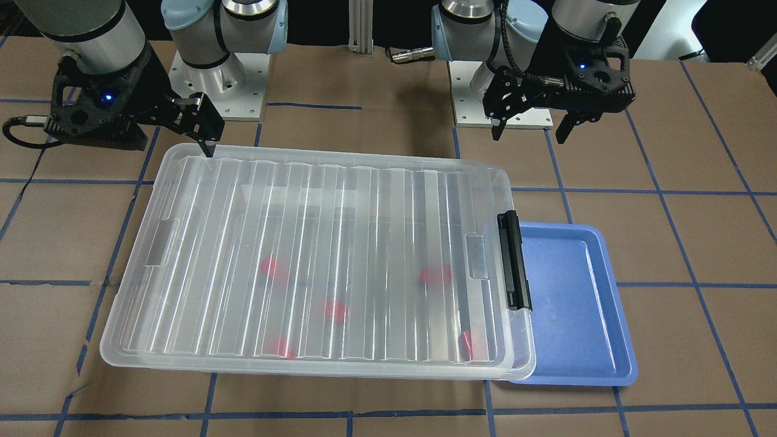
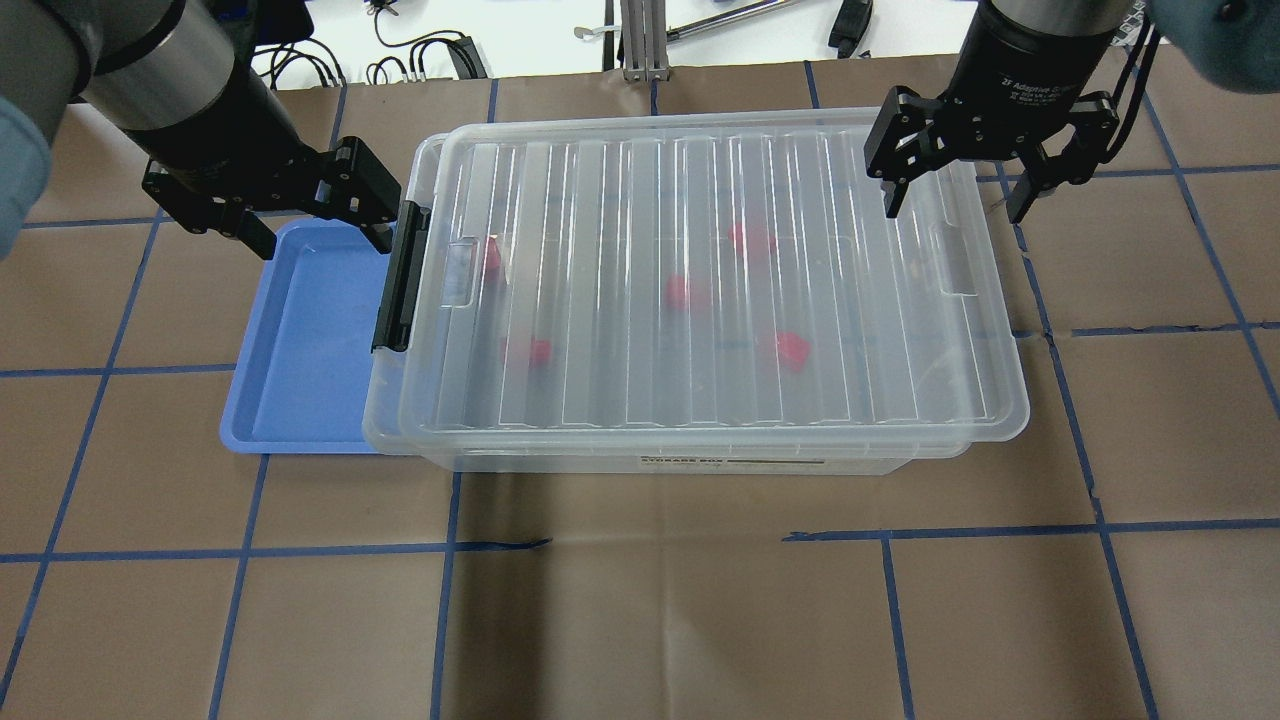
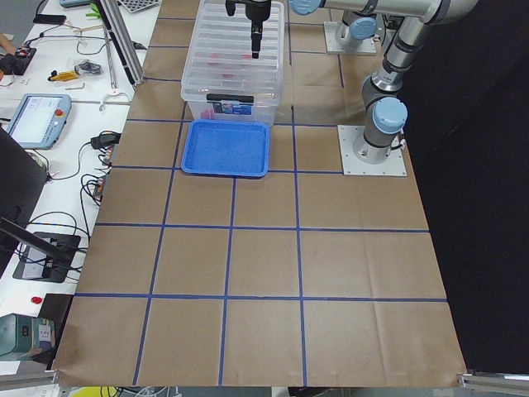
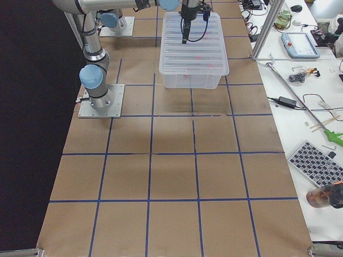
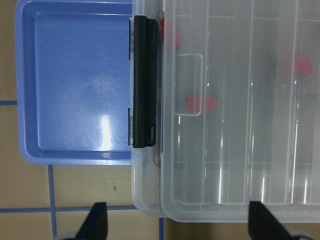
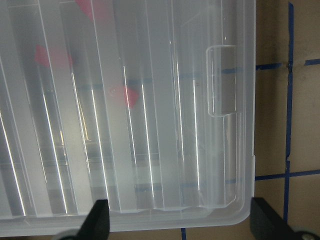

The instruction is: Place red block in blue tray from box

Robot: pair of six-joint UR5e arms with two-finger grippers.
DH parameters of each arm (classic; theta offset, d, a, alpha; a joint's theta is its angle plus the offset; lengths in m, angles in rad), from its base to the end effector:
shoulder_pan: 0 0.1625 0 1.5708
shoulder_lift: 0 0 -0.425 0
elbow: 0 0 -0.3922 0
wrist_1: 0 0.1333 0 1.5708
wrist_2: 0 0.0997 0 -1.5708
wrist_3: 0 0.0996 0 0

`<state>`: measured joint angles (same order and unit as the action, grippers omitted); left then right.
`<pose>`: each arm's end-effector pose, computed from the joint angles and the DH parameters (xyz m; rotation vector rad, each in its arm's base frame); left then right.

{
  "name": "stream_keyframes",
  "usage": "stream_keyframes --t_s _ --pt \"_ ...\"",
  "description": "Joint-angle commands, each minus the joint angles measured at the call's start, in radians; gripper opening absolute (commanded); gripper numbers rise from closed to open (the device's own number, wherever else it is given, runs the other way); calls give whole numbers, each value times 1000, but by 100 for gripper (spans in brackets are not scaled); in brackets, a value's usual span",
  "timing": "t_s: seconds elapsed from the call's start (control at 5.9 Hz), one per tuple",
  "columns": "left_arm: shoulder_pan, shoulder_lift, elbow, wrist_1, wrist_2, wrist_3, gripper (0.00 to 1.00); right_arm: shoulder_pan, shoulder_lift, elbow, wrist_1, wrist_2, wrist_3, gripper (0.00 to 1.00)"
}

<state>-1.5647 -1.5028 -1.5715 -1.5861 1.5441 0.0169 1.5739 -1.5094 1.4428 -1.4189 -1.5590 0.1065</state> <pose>-0.1331 -0.4680 0.5186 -0.0179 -3.1144 0.0814 0.1361 -0.5078 0.5051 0.1626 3.1274 0.1345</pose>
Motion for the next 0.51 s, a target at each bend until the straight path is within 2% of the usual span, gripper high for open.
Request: stream_keyframes --t_s 0.0,0.34 --pt "0 0 -1 0 1 2 98 0 0 10 -32 -1 -2 100" --pt "0 1 -2 0 1 2 98 -2 6 10 -40 -1 -5 100"
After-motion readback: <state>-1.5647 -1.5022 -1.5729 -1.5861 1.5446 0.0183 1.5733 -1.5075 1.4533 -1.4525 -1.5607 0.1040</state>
